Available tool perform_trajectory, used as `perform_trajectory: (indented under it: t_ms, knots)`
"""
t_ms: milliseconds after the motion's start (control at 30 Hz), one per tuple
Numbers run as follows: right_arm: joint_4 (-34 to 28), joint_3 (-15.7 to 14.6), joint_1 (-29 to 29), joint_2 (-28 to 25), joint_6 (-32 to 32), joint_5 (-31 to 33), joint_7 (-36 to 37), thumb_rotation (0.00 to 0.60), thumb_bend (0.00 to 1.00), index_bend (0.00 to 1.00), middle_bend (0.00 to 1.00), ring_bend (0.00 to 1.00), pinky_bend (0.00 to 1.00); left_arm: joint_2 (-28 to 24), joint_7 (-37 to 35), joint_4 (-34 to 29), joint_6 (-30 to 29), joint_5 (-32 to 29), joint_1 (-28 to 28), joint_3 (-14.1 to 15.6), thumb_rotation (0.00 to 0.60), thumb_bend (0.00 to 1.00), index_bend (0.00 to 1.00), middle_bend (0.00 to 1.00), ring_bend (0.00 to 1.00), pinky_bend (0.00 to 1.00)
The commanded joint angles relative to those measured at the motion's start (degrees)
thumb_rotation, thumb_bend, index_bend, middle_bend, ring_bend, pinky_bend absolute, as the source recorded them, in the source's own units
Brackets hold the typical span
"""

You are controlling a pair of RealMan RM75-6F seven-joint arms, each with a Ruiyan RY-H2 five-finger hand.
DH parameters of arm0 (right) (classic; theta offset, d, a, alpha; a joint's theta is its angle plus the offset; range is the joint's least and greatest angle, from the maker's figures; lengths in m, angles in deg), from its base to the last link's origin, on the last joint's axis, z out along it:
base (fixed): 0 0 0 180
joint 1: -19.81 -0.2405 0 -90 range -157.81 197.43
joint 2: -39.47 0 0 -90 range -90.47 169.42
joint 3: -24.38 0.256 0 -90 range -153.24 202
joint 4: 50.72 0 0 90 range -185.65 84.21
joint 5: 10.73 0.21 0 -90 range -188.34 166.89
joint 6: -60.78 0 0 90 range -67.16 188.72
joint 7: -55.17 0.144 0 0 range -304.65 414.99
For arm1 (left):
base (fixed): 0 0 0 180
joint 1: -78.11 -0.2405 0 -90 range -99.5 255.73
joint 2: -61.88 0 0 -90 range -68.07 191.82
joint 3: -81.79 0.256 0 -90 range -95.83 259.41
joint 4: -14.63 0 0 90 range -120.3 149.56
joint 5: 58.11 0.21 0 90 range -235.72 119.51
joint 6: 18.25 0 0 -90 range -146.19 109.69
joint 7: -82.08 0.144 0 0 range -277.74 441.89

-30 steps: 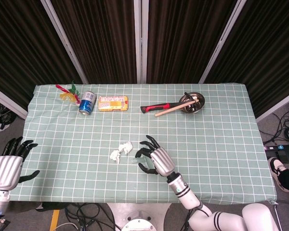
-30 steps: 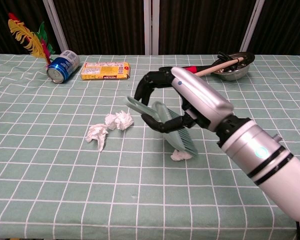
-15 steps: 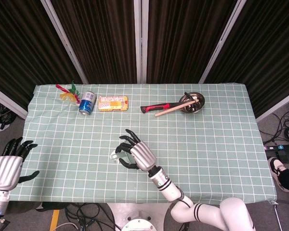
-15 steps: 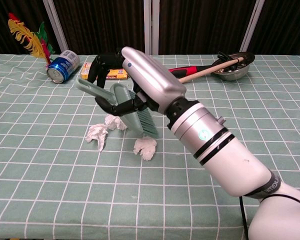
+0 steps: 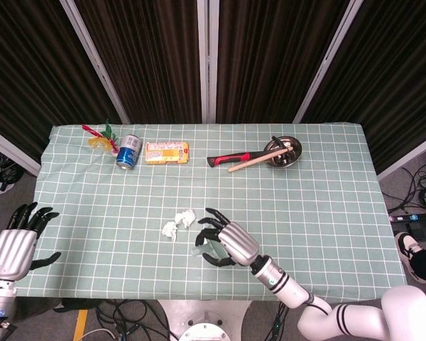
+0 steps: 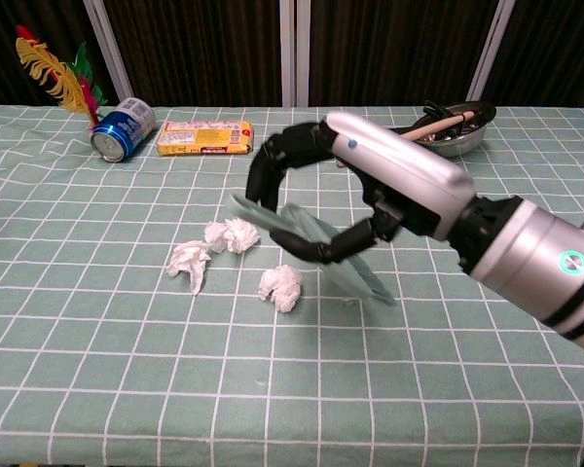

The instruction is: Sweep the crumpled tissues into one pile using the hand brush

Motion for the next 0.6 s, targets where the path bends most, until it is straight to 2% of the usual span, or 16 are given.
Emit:
perform_trajectory:
  t_ms: [33,167,267,600]
  knots:
    - [-2.77,-3.86,1.05,-2.45,-1.62,-2.05,3.27,0.6,0.71,0.58,0.58,0.19,0.0,-0.09,0.2,-0.26,-0.04,-0.13,-0.03,-0.03,0.6,0.0,0.21,0.16,0.05,0.07]
    - [-3.07,-5.13,1.01,-2.8,-1.58,-3.57,4.92,0.6,0.71,0.58,0.58,0.19,0.0,-0.11,0.63,-0.6,0.03,-0.12,-0.01,0.01,0.6,0.0,0.21,0.16,0.05,0.07]
    - [-2.27,-4.74,0.43,-2.08,-2.65,-3.41,5.6,0.6,0.71,0.58,0.58,0.19,0.0,-0.17,0.82,-0.82,0.14,-0.18,0.04,0.01,0.6,0.0,0.21,0.16,0.05,0.07]
    - [5.77,0.79,-3.69,5.94,-6.96,-1.09,6.8,0.6,0.71,0.58,0.58,0.19,0.0,-0.58,1.19,-1.31,-0.01,-0.56,-0.22,0.08,0.6,0.0,0.21,0.16,0.05,0.07]
